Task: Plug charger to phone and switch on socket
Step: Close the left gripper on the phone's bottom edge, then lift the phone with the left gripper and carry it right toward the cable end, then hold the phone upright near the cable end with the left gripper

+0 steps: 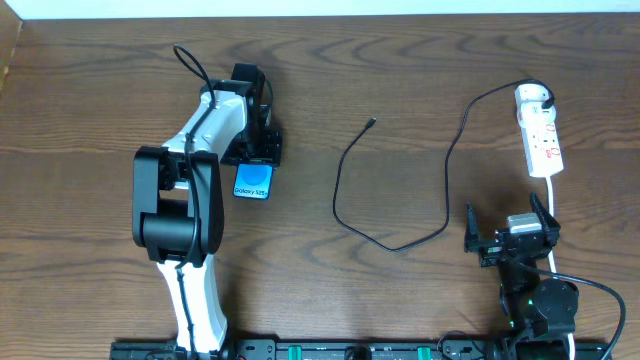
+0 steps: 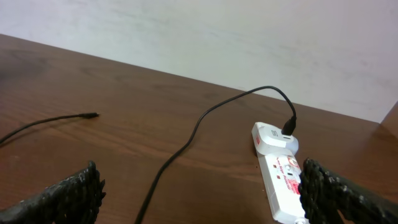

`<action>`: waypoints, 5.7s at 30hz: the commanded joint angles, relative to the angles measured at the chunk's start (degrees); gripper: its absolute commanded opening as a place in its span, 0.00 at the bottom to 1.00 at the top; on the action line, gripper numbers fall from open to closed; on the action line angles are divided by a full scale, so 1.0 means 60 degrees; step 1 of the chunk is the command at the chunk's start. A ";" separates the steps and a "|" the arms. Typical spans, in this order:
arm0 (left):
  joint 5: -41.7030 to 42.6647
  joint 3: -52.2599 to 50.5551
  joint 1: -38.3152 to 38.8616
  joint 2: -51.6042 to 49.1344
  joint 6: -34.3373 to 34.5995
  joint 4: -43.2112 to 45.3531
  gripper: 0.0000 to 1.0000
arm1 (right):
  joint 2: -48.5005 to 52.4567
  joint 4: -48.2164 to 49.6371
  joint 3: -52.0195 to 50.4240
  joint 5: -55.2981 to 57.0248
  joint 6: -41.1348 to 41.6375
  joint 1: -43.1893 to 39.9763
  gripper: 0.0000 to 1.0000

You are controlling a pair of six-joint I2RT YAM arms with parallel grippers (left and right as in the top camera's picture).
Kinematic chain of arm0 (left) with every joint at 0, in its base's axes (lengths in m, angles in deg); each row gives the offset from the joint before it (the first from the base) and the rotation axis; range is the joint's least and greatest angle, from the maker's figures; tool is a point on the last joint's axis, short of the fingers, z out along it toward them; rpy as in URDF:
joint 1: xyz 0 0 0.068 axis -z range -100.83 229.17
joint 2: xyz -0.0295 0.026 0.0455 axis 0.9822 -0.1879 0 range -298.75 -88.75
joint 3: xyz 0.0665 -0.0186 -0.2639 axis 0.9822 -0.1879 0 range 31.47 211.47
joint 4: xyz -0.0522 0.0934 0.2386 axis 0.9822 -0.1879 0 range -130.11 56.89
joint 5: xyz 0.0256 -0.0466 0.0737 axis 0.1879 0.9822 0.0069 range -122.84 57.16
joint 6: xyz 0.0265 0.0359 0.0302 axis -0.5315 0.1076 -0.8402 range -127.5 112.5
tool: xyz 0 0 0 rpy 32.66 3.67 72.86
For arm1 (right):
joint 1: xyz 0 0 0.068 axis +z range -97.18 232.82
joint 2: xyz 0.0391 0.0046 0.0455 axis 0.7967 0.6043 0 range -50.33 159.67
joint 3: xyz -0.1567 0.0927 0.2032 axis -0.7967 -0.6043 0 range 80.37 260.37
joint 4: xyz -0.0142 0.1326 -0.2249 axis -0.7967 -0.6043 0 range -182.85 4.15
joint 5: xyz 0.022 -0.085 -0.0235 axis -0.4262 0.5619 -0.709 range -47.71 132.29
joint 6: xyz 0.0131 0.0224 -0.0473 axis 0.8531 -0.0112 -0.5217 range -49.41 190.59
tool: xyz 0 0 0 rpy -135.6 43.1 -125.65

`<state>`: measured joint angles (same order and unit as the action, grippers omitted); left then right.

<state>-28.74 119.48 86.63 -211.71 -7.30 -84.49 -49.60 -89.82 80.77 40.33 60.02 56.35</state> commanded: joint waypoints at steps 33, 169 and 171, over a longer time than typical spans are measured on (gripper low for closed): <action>0.2390 0.0339 -0.0397 0.0947 0.0820 -0.0353 0.67 | -0.0033 -0.0025 -0.0015 -0.0095 0.0113 0.0073 0.99; 1.2007 0.0339 -0.0310 0.0976 1.4269 0.2725 0.54 | -0.0033 -0.0025 -0.0015 -0.0095 0.0113 0.0073 0.99; 1.2123 0.0339 -0.0310 0.0976 1.4433 0.2728 0.54 | -0.0033 -0.0025 -0.0015 -0.0095 0.0113 0.0073 0.99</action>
<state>40.37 120.22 84.95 -208.30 75.06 -68.38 -49.60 -89.82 80.77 40.33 60.02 56.35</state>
